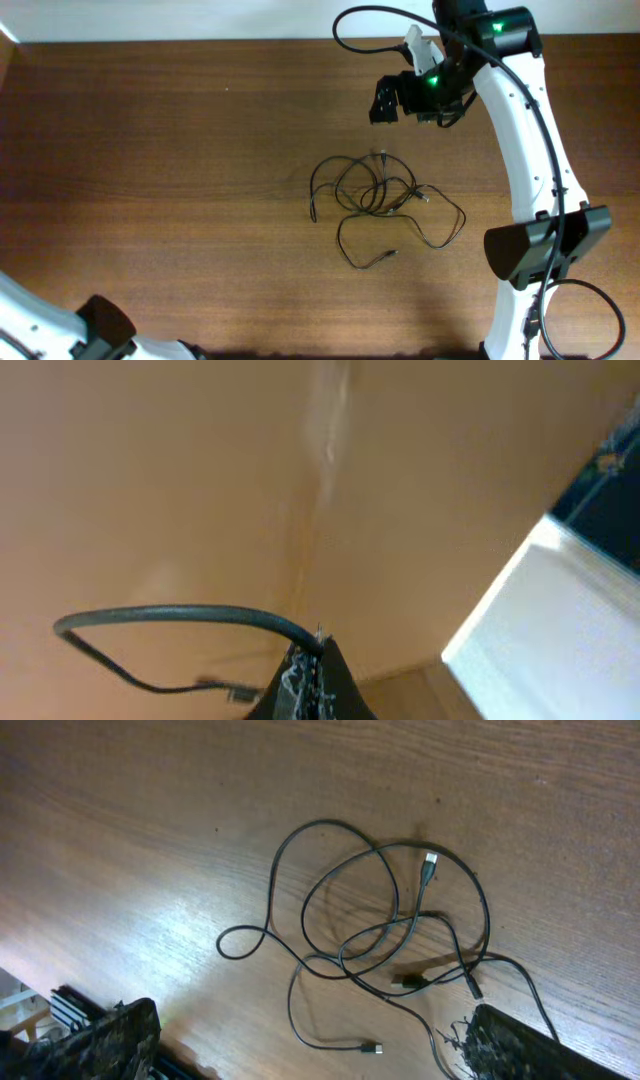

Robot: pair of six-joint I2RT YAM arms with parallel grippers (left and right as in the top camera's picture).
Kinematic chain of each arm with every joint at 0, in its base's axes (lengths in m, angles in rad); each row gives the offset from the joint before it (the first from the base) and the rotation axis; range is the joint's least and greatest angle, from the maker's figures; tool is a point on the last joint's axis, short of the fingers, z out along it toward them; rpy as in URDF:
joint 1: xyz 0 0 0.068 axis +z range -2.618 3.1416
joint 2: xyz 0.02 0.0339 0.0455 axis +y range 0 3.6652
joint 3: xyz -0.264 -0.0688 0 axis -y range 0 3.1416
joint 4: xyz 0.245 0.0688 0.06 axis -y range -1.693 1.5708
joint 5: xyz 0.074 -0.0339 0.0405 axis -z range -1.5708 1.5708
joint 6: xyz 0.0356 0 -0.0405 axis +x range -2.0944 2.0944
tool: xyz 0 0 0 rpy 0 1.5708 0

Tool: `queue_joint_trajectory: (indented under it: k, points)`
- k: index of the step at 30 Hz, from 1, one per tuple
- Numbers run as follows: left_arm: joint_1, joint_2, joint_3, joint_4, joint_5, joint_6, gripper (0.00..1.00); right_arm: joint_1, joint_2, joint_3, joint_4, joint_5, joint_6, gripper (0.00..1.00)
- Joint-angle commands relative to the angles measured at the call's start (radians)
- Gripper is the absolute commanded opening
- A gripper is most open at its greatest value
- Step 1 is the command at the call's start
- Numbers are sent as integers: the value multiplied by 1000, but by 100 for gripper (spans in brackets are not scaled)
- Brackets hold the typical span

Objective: Untangle cables

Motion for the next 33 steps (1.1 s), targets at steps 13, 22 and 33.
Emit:
queue_joint_trajectory:
  k: [13,22,33]
  points:
    - [31,413,3,-624,-34,-320,0,4,-3,6,-35,6,-6,99]
    - [56,431,-117,-505,-69,-330,66,5,-3,6,-50,6,-42,99]
    - [117,431,-214,-471,281,-236,63,5,-3,6,-56,6,-50,99]
